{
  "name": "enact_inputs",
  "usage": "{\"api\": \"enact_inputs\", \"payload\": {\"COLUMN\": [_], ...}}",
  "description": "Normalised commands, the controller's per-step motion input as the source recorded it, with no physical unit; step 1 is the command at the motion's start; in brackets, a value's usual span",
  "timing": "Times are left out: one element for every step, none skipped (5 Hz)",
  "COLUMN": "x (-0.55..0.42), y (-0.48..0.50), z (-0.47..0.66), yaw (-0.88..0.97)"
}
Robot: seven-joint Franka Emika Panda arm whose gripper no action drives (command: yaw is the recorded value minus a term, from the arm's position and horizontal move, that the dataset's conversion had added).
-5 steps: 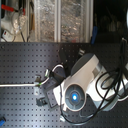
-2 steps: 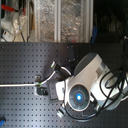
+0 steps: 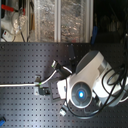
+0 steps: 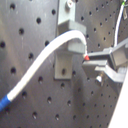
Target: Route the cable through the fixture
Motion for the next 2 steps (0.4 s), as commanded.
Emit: {"api": "enact_inputs", "payload": {"x": [-0.278,-0.028], "y": [-0.078,-0.009], "z": [0.01,0.0], "yaw": [-0.16,0.0]}}
